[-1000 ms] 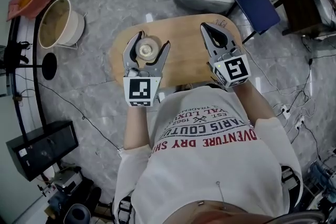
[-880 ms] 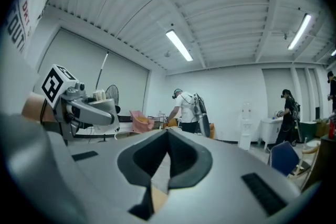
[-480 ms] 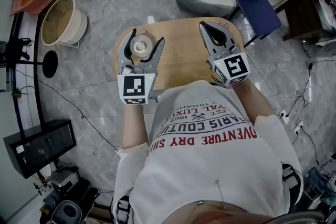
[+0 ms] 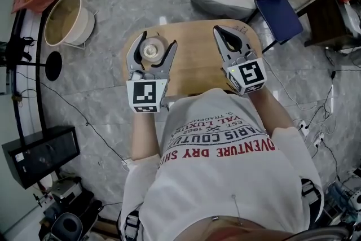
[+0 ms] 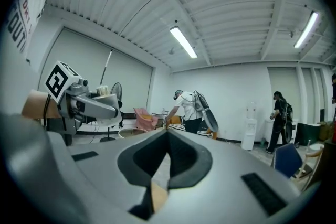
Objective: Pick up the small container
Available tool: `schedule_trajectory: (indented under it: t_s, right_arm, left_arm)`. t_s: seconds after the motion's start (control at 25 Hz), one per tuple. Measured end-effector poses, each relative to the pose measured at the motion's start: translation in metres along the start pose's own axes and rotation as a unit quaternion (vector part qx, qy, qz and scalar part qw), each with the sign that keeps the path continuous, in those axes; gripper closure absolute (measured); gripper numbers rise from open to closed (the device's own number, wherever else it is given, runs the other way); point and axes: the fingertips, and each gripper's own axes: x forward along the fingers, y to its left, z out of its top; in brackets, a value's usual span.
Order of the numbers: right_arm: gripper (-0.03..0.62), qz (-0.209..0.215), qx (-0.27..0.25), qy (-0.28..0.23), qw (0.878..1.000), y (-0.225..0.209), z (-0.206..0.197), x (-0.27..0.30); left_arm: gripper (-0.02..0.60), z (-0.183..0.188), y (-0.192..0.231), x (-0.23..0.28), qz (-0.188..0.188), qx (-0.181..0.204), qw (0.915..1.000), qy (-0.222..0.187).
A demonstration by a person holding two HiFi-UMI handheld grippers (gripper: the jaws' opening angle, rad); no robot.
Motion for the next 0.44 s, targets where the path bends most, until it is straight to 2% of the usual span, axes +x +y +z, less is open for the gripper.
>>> schedule_trajectory:
  t_s: [0.44]
  right_arm:
    - [0.588, 0.006, 0.005, 0.003, 1.000, 0.007, -0.003, -0.001]
  left_arm:
    - [0.239, -0.012, -0.004, -0.004, 0.000, -0.005, 0.9999, 0.015]
